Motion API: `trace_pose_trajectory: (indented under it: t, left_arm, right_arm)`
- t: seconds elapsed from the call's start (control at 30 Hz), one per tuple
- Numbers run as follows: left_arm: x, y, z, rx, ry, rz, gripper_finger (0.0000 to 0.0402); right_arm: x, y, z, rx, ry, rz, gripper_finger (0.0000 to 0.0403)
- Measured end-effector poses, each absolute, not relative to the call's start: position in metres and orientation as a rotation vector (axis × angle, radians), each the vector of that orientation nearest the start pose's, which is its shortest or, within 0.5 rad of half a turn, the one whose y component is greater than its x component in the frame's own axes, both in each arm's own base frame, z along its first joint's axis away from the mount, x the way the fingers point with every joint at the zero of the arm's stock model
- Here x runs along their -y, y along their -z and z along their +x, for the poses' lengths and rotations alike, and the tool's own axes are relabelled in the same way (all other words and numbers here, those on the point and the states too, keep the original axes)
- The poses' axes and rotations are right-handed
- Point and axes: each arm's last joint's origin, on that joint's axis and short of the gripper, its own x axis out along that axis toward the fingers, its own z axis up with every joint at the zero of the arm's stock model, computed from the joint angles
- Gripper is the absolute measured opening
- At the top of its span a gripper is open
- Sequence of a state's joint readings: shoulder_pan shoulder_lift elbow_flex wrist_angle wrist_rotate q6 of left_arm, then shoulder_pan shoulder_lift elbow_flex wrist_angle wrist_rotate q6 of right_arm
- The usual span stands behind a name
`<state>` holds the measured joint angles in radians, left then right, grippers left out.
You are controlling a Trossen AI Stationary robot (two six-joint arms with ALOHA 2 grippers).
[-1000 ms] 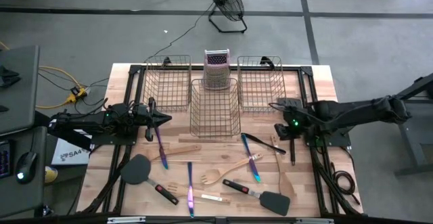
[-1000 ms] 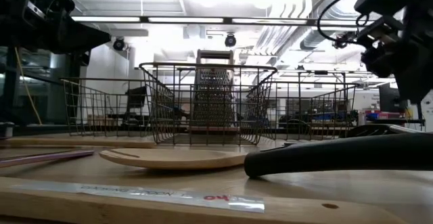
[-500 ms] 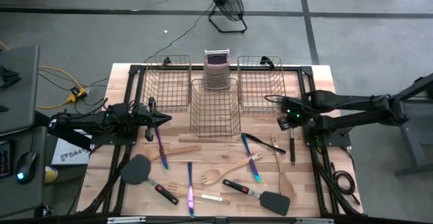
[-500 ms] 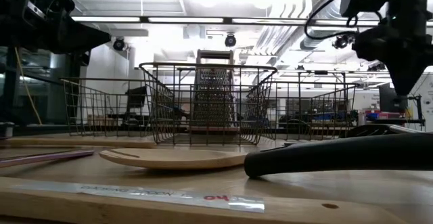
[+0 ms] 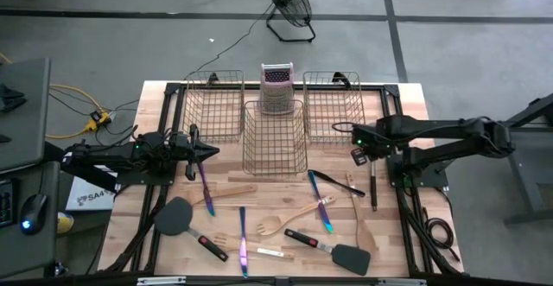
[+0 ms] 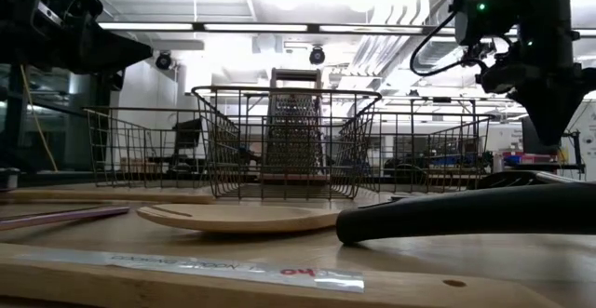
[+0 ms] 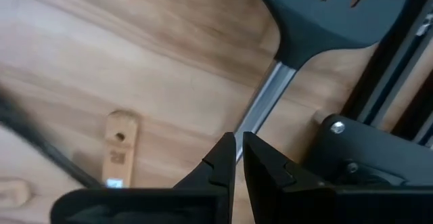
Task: Pick & Place Kitchen Items
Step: Put the top black spatula into the right wire basket
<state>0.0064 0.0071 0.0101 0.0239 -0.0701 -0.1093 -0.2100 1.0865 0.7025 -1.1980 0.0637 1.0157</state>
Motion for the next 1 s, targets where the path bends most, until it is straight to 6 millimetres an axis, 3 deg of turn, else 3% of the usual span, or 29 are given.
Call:
trace_pose_trajectory:
  t: [0.23,0.67,1.0]
  left_arm:
    - [-0.003,-0.169,0.097,0.032,-0.075,-0.11,0.0015]
    - [-0.003,-0.169,0.097,0.031,-0.075,-0.11,0.0015]
    - [-0.003,-0.169,0.097,0.031,-0.075,-0.11,0.0015]
  right_arm:
    - [0.033,-0.199,0.146,-1.361,1.038,0.896,0.0031]
    - [0.033,-0.176,0.143,-1.243,1.27,0.877,0.0153]
    - [0.034,-0.165,0.143,-1.243,1.353,0.841,0.0165]
